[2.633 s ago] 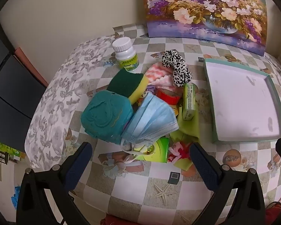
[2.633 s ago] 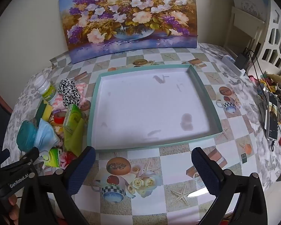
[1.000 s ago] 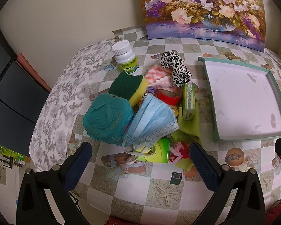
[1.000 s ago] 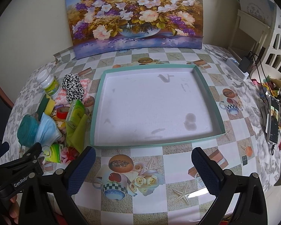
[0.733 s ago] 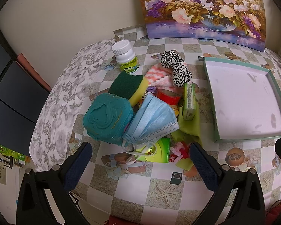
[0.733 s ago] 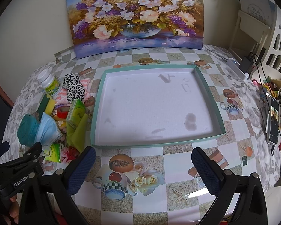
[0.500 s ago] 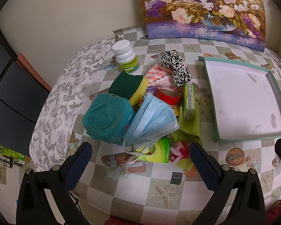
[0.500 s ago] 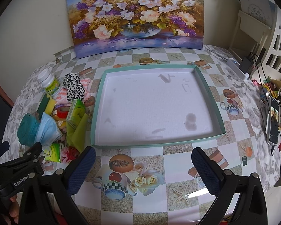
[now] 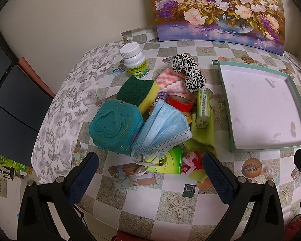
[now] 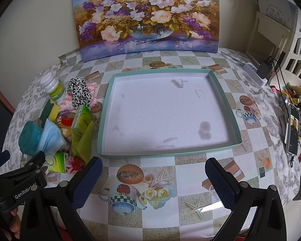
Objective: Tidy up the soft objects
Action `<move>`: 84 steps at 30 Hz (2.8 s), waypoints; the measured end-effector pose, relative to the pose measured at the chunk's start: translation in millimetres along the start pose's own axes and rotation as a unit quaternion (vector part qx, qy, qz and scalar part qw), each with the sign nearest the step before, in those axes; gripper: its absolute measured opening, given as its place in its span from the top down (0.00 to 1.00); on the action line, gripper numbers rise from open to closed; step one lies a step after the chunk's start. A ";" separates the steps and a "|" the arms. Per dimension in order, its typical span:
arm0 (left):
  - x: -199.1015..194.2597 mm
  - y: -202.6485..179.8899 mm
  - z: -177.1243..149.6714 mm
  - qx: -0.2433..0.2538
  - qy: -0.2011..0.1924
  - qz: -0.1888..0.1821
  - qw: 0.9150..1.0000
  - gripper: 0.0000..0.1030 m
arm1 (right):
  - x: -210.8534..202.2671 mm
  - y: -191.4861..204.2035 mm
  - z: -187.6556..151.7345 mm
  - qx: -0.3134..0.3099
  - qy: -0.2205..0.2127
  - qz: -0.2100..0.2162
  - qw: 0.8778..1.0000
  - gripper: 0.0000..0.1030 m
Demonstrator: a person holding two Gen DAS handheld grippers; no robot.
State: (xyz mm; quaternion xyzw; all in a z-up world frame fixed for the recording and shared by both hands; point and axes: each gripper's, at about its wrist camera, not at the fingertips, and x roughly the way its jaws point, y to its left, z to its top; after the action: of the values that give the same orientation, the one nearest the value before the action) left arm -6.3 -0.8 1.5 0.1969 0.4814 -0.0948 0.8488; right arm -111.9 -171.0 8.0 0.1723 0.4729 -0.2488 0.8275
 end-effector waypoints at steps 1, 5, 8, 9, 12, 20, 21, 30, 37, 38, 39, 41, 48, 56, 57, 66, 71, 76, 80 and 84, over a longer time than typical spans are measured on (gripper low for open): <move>-0.1 -0.5 0.5 0.000 0.000 0.000 1.000 0.00 | 0.0 0.0 0.0 0.000 0.000 0.000 1.000 0.00; 0.0 -0.6 0.4 0.000 0.000 0.000 1.000 0.00 | 0.0 0.2 0.1 0.000 0.000 0.000 1.000 0.00; 0.1 -0.7 0.4 0.000 0.000 0.000 1.000 0.00 | 0.0 0.3 0.1 0.000 0.000 0.000 1.000 0.00; 0.1 -0.3 0.0 0.000 0.000 0.000 1.000 0.00 | 0.1 0.5 0.1 0.000 0.000 0.000 1.000 0.00; 2.8 0.3 -2.6 0.000 0.001 0.000 1.000 0.00 | 0.0 0.5 0.1 -0.001 0.000 0.000 1.000 0.00; 20.0 15.7 -3.3 -0.035 0.041 -0.016 0.998 0.00 | 13.8 10.4 -0.1 -0.007 0.027 0.008 1.000 0.00; 27.2 21.8 -4.6 -0.048 0.057 -0.020 0.997 0.00 | 17.9 13.8 -0.4 -0.012 0.036 0.012 0.999 0.00; 74.1 48.3 -6.7 -0.128 0.150 -0.026 0.980 0.00 | 63.5 55.8 -8.2 -0.081 0.110 0.009 0.991 0.00; 75.8 53.1 9.8 -0.132 0.116 0.017 0.984 0.00 | 69.3 69.0 -8.0 -0.095 0.112 0.012 0.989 0.00; 75.6 52.3 11.3 -0.131 0.115 0.009 0.985 0.00 | 70.3 68.8 -6.4 -0.091 0.112 0.015 0.989 0.00; 75.1 50.8 13.5 -0.128 0.113 0.001 0.985 0.00 | 71.8 69.0 -4.4 -0.090 0.112 0.017 0.990 0.00; 74.2 46.6 20.9 -0.117 0.107 -0.008 0.987 0.00 | 72.0 65.9 0.3 -0.082 0.112 0.024 0.990 0.00; 59.5 19.1 46.2 -0.056 0.089 0.006 0.994 0.00 | 65.6 47.8 37.8 -0.013 0.089 0.033 0.995 0.00; 73.7 -13.4 69.0 0.013 0.102 0.011 0.995 0.00 | 87.0 43.9 77.3 0.033 0.101 0.050 0.993 0.00; 75.0 -17.4 68.6 0.017 0.103 0.012 0.994 0.00 | 87.9 43.1 79.7 0.037 0.100 0.051 0.993 0.00; 100.6 -41.4 75.7 0.061 0.107 0.049 0.991 0.00 | 104.3 47.0 92.6 0.039 0.113 0.051 0.992 0.00; 99.0 -40.3 72.0 0.078 0.092 0.049 0.991 0.02 | 107.9 56.6 90.2 0.029 0.118 0.064 0.991 0.00; 95.9 -40.0 66.7 0.104 0.079 0.059 0.990 0.13 | 104.0 58.9 90.0 0.026 0.110 0.063 0.992 0.00; 93.2 -38.8 64.0 0.112 0.070 0.063 0.989 0.20 | 102.8 58.6 90.3 0.029 0.105 0.063 0.992 0.00; 94.1 -38.6 64.4 0.113 0.070 0.042 0.990 0.47 | 102.1 59.5 90.6 0.027 0.104 0.069 0.992 0.00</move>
State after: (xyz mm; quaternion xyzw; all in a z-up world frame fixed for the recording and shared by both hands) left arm 79.2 -60.5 -58.8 0.3181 0.5169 -0.0989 0.7886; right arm 29.2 -194.9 -33.0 0.2522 0.5363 -0.1845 0.7841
